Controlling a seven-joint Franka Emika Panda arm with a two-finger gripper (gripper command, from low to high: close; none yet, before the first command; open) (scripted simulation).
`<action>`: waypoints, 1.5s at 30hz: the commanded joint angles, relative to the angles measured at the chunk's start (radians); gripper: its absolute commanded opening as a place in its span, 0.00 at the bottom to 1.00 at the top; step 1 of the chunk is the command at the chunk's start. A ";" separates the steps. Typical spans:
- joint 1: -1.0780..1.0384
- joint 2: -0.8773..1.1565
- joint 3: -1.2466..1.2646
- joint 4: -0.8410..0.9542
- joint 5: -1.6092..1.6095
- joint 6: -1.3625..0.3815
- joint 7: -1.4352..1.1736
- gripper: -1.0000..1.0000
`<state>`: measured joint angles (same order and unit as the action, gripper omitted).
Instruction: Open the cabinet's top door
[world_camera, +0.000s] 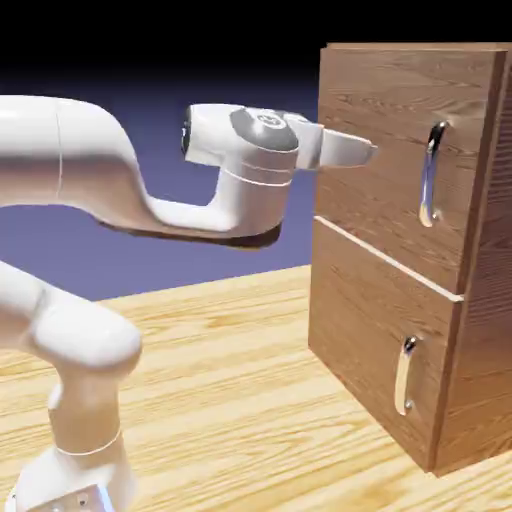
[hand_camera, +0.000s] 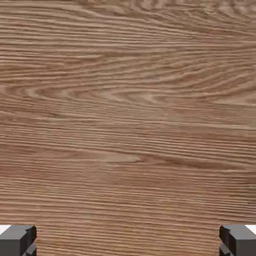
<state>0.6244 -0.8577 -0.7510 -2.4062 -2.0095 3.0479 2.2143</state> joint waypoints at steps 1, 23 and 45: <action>0.013 -0.006 -0.016 0.009 -0.044 0.000 0.032 0.50; 0.401 -0.047 -0.376 0.266 -0.746 -0.033 0.539 0.50; -0.322 -0.189 0.223 -0.265 -0.273 -0.305 0.420 0.00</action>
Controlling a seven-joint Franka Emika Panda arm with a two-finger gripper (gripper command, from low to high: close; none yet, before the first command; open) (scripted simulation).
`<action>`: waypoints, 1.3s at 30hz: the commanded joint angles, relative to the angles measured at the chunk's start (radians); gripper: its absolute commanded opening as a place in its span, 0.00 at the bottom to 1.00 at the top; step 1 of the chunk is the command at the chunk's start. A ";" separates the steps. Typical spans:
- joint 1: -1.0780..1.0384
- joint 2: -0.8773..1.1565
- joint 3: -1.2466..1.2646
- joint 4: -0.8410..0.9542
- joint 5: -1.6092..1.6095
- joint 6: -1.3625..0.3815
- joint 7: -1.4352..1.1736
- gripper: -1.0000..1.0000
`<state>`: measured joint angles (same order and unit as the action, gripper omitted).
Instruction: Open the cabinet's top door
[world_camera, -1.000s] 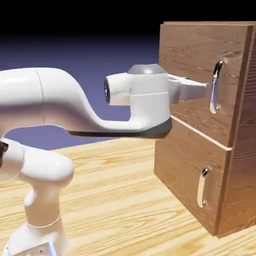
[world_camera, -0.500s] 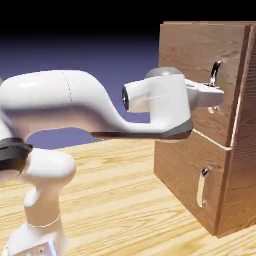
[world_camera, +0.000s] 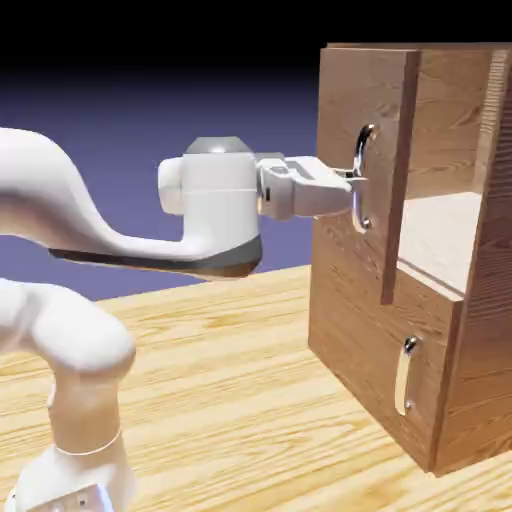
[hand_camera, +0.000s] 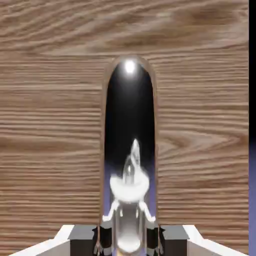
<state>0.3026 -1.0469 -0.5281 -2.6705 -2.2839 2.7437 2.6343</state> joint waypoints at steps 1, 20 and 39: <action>-0.033 -0.020 0.036 -0.026 0.044 -0.013 -0.017 0.00; -0.199 -0.421 0.619 -0.304 0.870 -0.370 -0.369 0.00; -0.194 -0.356 1.308 -0.062 1.507 -1.008 -0.405 0.00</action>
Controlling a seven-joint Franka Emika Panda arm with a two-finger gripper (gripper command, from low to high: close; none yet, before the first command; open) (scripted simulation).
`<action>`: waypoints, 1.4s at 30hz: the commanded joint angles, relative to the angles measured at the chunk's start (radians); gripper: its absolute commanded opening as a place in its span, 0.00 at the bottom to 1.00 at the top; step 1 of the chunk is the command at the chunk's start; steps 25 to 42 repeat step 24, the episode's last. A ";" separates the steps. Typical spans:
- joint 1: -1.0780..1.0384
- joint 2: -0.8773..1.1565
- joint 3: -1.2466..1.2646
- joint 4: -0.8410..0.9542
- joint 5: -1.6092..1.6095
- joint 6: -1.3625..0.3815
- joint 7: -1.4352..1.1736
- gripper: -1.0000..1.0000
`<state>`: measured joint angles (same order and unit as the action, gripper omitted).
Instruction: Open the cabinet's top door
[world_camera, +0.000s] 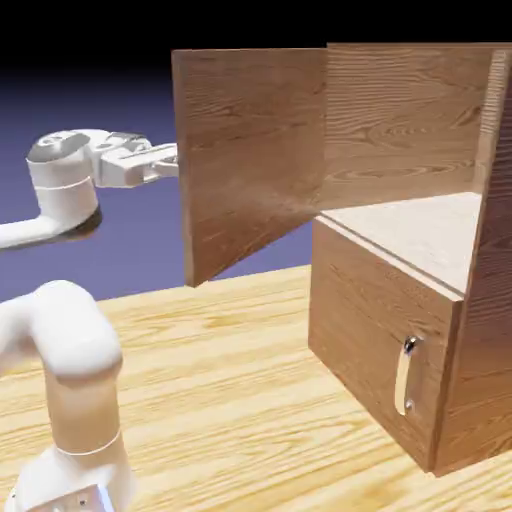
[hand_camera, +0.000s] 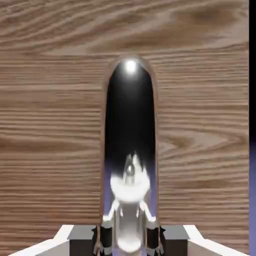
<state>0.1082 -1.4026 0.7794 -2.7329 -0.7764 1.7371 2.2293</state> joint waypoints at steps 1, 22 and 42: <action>-0.022 0.015 0.037 0.034 0.028 -0.040 0.002 0.00; -0.659 0.120 0.479 0.795 0.295 -0.663 -0.071 0.00; -0.701 0.118 0.495 0.845 0.300 -0.697 -0.082 0.00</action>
